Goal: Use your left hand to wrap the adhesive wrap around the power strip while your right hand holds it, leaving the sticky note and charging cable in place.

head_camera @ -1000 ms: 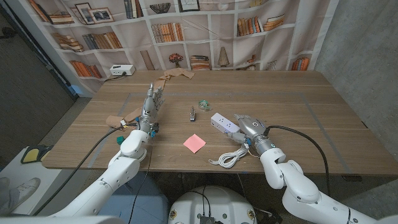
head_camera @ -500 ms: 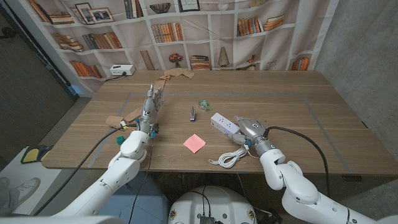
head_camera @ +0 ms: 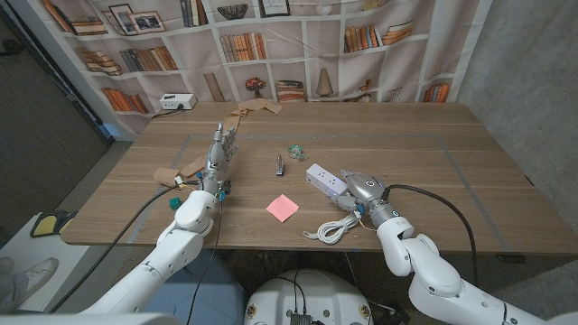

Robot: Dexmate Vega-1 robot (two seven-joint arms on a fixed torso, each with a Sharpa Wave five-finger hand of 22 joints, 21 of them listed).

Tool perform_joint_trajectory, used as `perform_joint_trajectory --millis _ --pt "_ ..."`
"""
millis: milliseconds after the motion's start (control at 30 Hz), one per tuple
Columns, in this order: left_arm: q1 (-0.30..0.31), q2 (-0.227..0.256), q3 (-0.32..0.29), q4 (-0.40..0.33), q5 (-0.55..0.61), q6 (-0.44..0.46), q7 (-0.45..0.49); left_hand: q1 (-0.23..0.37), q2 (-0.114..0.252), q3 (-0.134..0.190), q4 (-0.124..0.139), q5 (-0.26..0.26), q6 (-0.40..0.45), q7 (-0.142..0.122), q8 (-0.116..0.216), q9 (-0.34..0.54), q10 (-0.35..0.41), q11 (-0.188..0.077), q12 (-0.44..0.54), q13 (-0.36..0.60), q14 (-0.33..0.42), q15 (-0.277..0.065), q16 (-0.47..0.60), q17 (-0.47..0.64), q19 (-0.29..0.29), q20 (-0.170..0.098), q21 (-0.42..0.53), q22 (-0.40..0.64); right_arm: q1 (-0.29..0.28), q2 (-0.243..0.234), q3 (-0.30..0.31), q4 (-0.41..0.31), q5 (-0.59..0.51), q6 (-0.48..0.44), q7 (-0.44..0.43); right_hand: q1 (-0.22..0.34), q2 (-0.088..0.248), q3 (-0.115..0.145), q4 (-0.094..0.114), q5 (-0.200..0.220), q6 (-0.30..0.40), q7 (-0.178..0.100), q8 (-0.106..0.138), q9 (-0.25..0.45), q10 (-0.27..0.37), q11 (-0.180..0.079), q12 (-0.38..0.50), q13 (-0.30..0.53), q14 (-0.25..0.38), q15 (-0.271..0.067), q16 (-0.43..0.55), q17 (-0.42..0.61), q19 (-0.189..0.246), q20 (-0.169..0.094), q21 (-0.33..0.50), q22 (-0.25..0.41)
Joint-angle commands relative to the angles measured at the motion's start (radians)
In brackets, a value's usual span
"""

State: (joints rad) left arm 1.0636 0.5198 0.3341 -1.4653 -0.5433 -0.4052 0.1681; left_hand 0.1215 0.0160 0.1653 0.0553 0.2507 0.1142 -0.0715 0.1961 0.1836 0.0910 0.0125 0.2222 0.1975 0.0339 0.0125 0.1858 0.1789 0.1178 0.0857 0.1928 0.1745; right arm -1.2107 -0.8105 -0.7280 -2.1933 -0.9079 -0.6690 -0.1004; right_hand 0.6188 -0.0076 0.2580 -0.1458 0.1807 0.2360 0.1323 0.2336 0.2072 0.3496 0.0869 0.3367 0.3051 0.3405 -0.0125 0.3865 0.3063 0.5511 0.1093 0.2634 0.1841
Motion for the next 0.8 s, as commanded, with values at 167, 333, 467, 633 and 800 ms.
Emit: perform_joint_trajectory --millis 167,333,467,633,800 --pt "0.007 0.004 0.0 -0.018 0.007 0.007 0.007 0.002 0.007 -0.007 0.0 -0.002 0.006 0.001 -0.002 0.003 0.004 0.005 -0.002 0.005 -0.002 0.002 0.003 0.004 0.001 -0.009 0.003 0.003 -0.005 0.001 -0.001 0.0 -0.002 0.002 -0.008 0.004 -0.005 -0.005 0.002 -0.004 0.021 0.0 0.0 0.001 0.019 0.001 0.01 0.005 0.01 0.001 0.012 0.008 -0.005 0.004 -0.002 0.004" --pt "0.01 0.005 0.0 -0.021 0.009 0.008 0.01 0.003 0.008 -0.008 0.0 -0.002 0.006 0.001 -0.002 0.003 0.004 0.007 -0.002 0.005 -0.002 0.001 0.003 0.004 0.001 -0.009 0.003 0.003 -0.009 -0.002 -0.001 -0.005 -0.005 0.001 -0.008 0.004 -0.006 -0.007 0.002 -0.004 0.027 -0.002 0.001 0.001 0.021 -0.001 0.011 0.007 0.014 0.0 0.015 0.011 -0.005 0.004 -0.003 0.004" --pt "0.011 0.006 0.0 -0.024 0.01 0.009 0.011 0.003 0.008 -0.008 0.0 -0.002 0.008 0.001 -0.001 0.003 0.004 0.006 -0.002 0.005 -0.002 0.001 0.003 0.004 0.001 -0.008 0.002 0.003 -0.011 -0.001 0.0 -0.006 -0.006 0.001 -0.009 0.003 -0.005 -0.009 0.004 -0.004 0.042 -0.003 0.005 0.0 0.034 -0.002 0.017 0.009 0.021 -0.003 0.021 0.016 0.0 0.004 -0.002 0.005" --pt "0.012 0.006 0.001 -0.028 0.013 0.01 0.013 0.003 0.009 -0.009 0.0 -0.002 0.006 0.001 -0.002 0.003 0.006 0.007 -0.001 0.005 -0.003 0.002 0.003 0.004 0.0 -0.009 0.002 0.003 -0.01 0.002 -0.003 0.001 -0.008 0.008 -0.017 -0.003 -0.006 -0.013 0.007 -0.004 0.057 -0.005 0.009 0.0 0.05 -0.005 0.024 0.011 0.029 -0.006 0.026 0.021 0.006 0.001 -0.001 0.005" --pt "0.013 0.007 0.001 -0.03 0.012 0.01 0.012 0.003 0.009 -0.009 0.0 -0.002 0.006 0.001 -0.002 0.003 0.004 0.006 -0.002 0.005 -0.003 0.001 0.003 0.004 0.0 -0.009 0.002 0.003 -0.01 0.009 -0.007 0.009 -0.02 0.008 -0.03 -0.015 -0.008 -0.021 0.013 -0.005 0.078 -0.009 0.013 -0.001 0.071 -0.005 0.034 0.014 0.042 -0.008 0.035 0.028 0.016 -0.001 0.002 0.006"
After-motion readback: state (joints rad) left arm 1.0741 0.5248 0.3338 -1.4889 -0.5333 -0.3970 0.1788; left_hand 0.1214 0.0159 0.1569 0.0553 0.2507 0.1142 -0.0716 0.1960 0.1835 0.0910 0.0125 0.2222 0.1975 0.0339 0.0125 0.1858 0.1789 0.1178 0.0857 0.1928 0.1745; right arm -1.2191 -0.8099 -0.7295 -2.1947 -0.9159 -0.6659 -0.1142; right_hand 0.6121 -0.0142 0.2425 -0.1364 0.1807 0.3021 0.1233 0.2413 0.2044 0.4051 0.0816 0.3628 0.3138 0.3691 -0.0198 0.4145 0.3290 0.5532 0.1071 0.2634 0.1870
